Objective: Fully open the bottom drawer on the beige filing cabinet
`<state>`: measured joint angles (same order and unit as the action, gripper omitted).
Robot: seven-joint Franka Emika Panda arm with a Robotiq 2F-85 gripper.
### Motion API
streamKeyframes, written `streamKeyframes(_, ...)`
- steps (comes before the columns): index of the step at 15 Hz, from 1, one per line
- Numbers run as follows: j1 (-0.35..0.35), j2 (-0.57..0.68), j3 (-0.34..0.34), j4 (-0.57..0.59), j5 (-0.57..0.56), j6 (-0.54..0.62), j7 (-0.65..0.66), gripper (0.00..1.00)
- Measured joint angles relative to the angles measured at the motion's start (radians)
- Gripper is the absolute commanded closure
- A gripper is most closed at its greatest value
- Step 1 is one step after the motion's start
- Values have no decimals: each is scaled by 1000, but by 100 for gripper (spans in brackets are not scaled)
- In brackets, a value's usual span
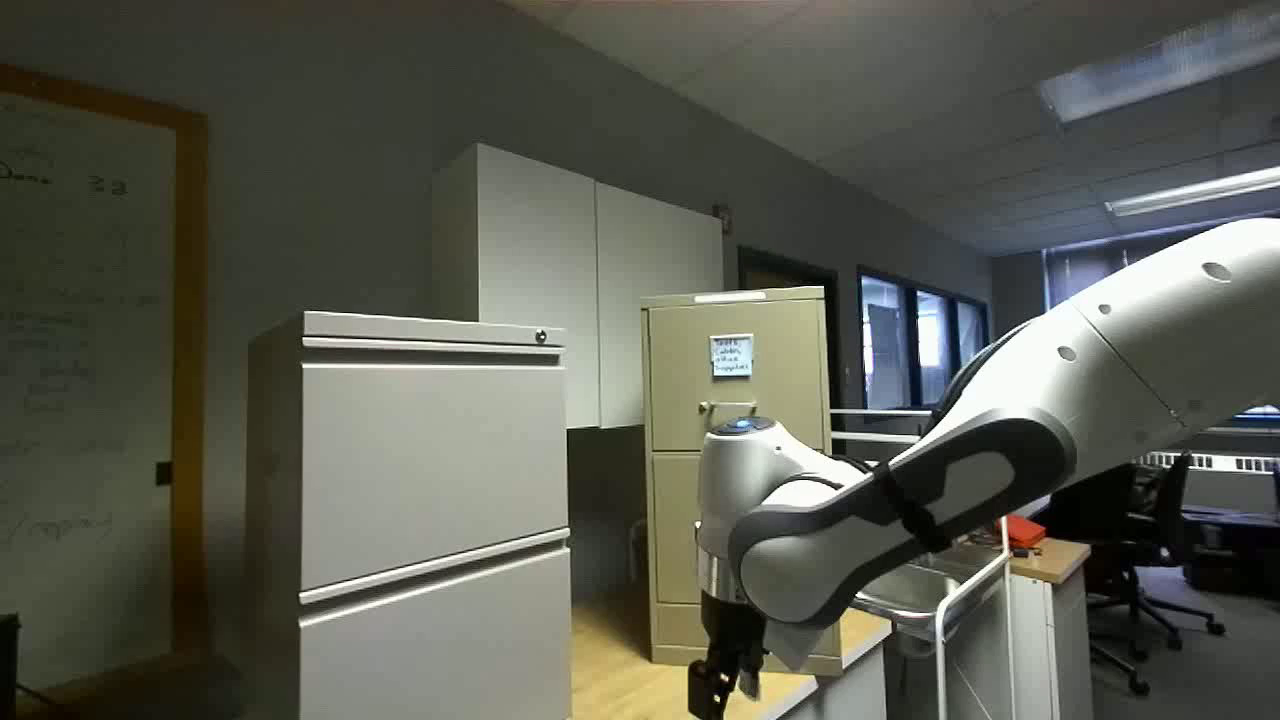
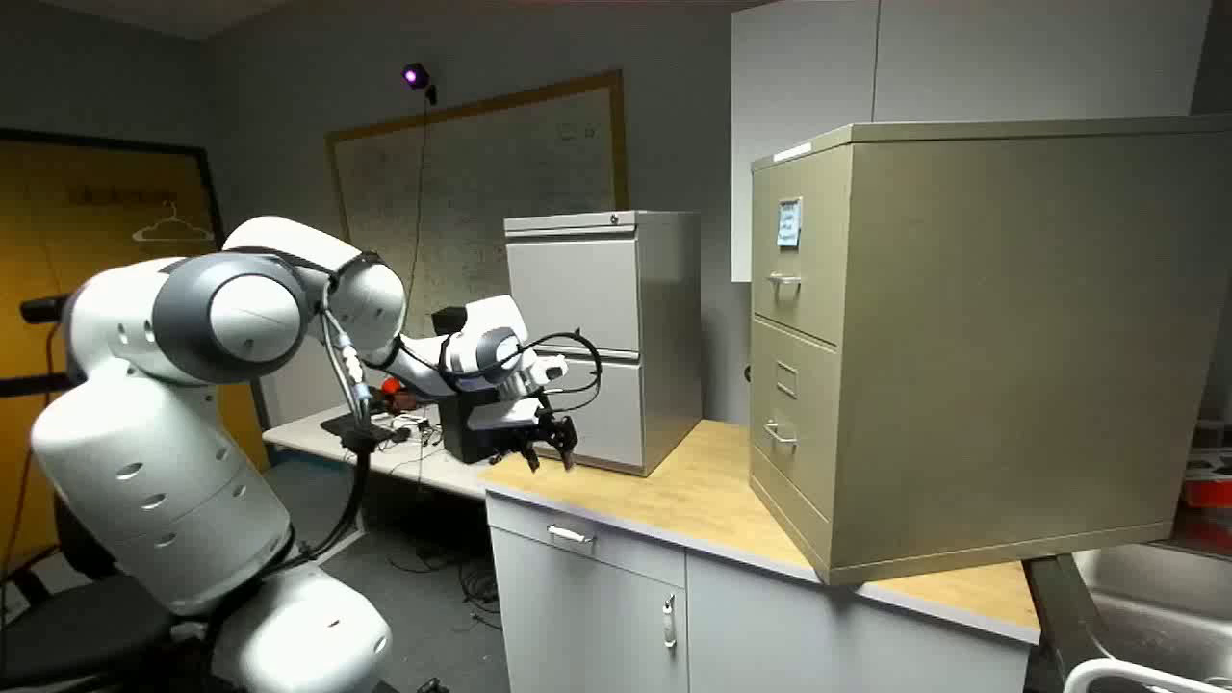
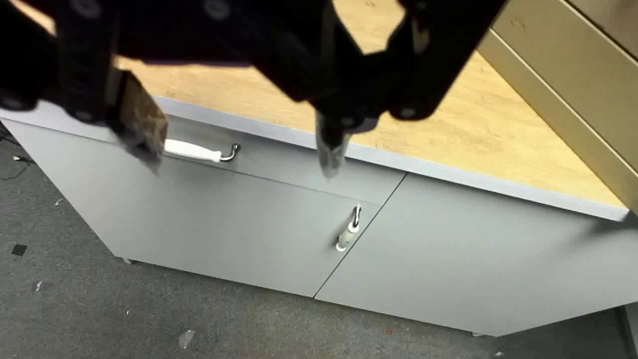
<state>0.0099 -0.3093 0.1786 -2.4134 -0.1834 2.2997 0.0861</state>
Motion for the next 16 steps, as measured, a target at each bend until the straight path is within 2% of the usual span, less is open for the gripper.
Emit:
streamKeyframes(12,0,-1,0,2,0,4,0,18)
streamKeyframes(13,0,-1,0,2,0,4,0,5)
streamKeyframes(16,3,0,-5,0,0,4,0,0)
